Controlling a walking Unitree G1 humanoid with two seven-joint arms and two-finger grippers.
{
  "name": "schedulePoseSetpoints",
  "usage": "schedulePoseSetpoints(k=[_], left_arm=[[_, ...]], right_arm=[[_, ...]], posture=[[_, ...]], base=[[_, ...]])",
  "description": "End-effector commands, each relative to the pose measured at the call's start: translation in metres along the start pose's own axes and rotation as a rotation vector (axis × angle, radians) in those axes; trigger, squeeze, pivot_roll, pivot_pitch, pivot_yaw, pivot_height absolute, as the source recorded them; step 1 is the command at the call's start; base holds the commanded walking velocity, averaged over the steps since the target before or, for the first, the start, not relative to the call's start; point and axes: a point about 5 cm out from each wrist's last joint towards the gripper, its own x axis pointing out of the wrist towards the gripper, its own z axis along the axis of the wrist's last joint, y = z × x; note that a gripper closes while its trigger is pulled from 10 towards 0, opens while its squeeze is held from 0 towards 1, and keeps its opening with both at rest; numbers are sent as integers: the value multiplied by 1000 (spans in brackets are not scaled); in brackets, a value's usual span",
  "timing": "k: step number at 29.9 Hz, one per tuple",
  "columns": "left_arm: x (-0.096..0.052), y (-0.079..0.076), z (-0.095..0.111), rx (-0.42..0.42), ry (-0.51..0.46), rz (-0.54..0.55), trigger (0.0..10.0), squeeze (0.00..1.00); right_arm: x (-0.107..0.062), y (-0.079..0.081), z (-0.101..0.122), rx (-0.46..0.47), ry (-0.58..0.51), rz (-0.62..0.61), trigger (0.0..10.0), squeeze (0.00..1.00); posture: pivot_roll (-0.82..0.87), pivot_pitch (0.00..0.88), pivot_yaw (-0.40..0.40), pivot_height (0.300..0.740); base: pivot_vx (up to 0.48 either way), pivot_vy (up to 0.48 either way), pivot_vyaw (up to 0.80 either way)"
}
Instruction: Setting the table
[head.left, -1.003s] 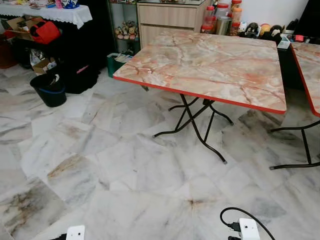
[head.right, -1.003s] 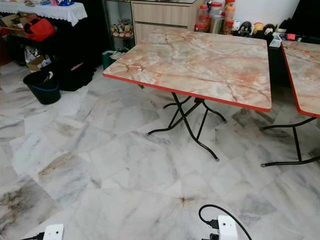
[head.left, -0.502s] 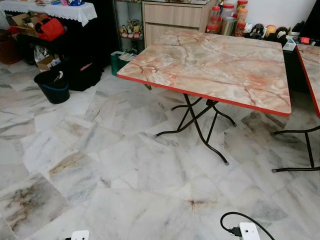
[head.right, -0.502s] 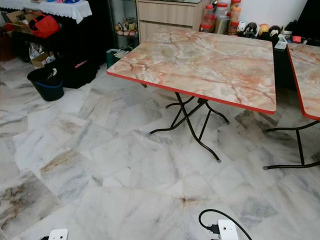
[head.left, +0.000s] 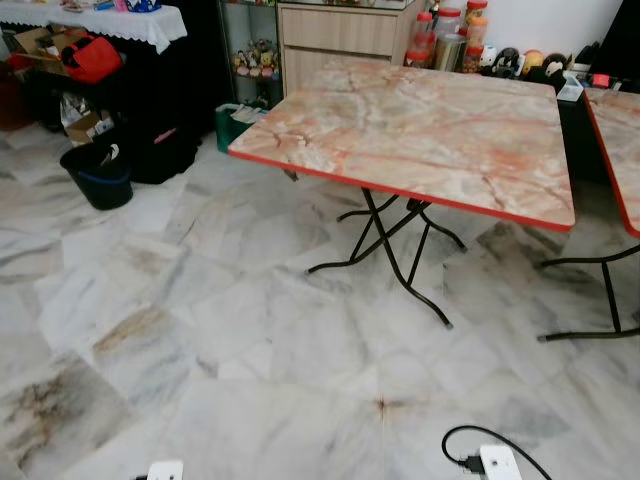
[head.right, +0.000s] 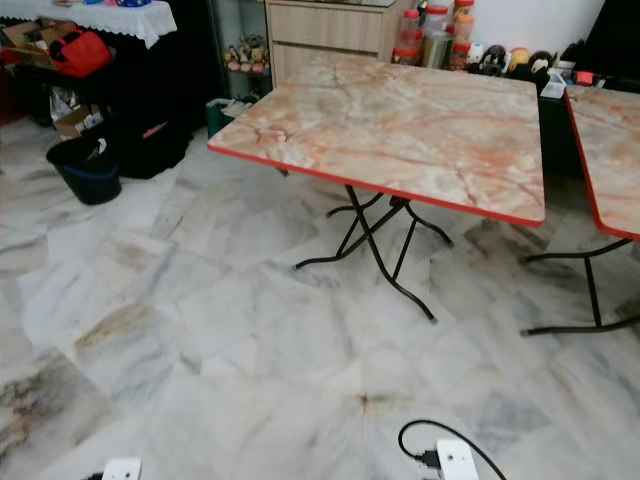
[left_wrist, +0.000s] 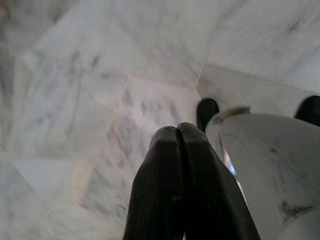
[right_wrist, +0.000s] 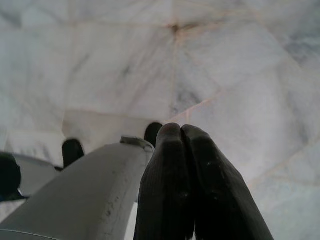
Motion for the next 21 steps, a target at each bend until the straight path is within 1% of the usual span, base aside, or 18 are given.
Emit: schedulePoseSetpoints(k=[1, 6, 11, 16, 21], left_arm=[[1, -2, 3, 20, -3, -7, 10000, 0], [0, -3, 1, 16, 2, -12, 10000, 0], [0, -3, 0, 20, 5, -15, 10000, 0], [0, -2, 0, 21, 4, -16, 10000, 0], [1, -3, 5, 22, -10, -24, 10000, 0]], right_arm=[[-1, -3, -2, 10, 0, -14, 10000, 0], [-2, -4, -1, 29, -23, -24, 10000, 0], [-2, -4, -2, 29, -18, -18, 10000, 0], [-2, -3, -4, 29, -14, -9, 10000, 0], [-2, -4, -3, 25, -26, -18, 10000, 0]], posture=[[22, 0, -24, 740], [30, 0, -24, 740], [29, 0, -22, 740], [27, 0, -22, 740], [26, 0, -23, 740]], base=[[326, 0, 0], [328, 0, 0], [330, 0, 0], [330, 0, -681], [331, 0, 0]])
